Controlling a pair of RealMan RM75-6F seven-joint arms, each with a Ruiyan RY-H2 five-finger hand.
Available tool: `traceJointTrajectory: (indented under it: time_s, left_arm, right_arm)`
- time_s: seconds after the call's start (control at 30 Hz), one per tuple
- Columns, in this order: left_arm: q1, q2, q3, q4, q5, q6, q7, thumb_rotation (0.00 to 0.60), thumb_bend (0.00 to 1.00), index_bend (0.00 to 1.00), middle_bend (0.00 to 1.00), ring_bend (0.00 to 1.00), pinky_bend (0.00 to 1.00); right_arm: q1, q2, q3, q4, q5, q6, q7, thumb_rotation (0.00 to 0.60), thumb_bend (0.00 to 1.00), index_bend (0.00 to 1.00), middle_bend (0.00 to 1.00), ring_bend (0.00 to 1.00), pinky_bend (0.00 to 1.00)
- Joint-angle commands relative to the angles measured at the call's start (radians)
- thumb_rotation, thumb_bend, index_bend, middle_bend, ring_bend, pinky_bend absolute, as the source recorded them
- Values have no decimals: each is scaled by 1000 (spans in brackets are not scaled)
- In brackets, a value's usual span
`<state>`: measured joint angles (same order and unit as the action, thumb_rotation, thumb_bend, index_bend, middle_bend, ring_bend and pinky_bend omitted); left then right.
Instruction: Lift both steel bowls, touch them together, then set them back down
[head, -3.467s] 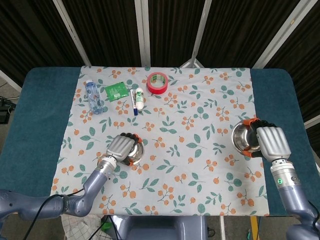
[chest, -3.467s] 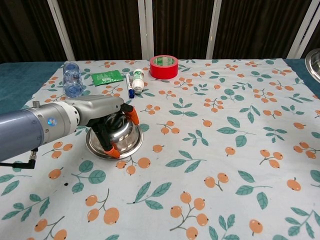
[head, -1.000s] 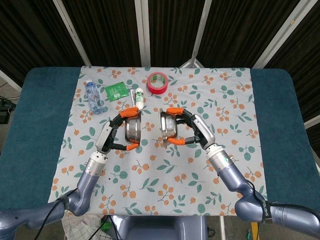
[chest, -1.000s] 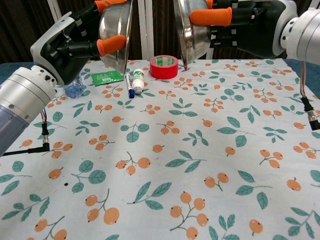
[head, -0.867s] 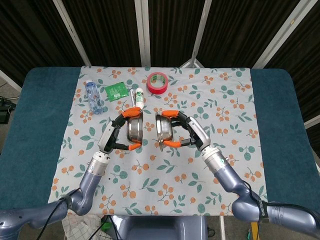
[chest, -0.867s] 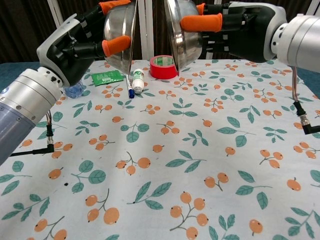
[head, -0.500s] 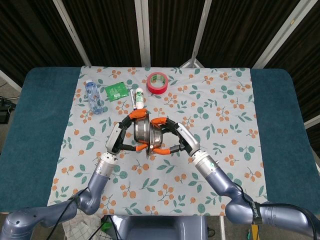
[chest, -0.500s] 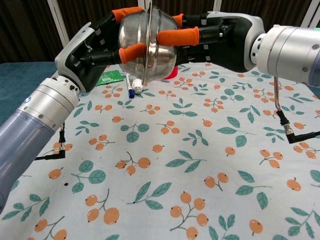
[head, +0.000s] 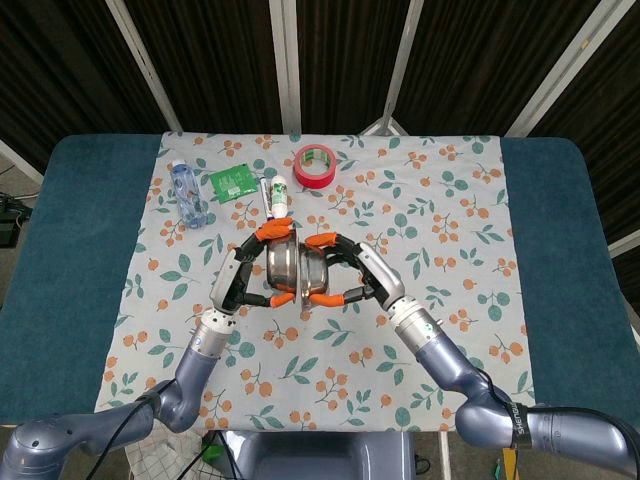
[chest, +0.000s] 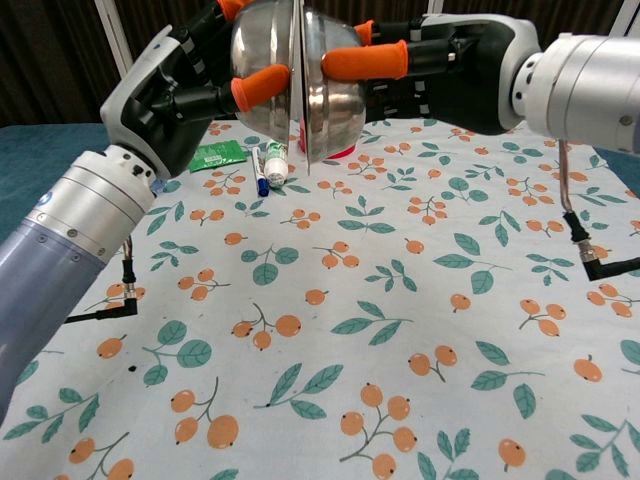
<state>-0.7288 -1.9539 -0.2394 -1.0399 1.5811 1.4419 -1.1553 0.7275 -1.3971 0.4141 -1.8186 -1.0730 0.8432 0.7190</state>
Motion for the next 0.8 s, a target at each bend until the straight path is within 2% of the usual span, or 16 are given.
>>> traceJointTrajectory:
  time_s: [0.03,0.33,0.8]
  left_arm:
    - [18,17,19,-21,2,11,0,600,70,343,157,141,334]
    - [24,-12,49,3,16,21,-9,600,69,343,156,141,334]
    - [-12,-82,36,43,26,32,21,600,65,344,155,141,333]
  right_arm:
    - [-13,15,12,0,4,-1,16,600,52,436,307,377,299]
    - [-20,21,16,-13,-9,-8,14,600,53,436,307,377,299]
    - [-7,4,-11,-39,-24,-45,-15,600,52,436,307,377,300]
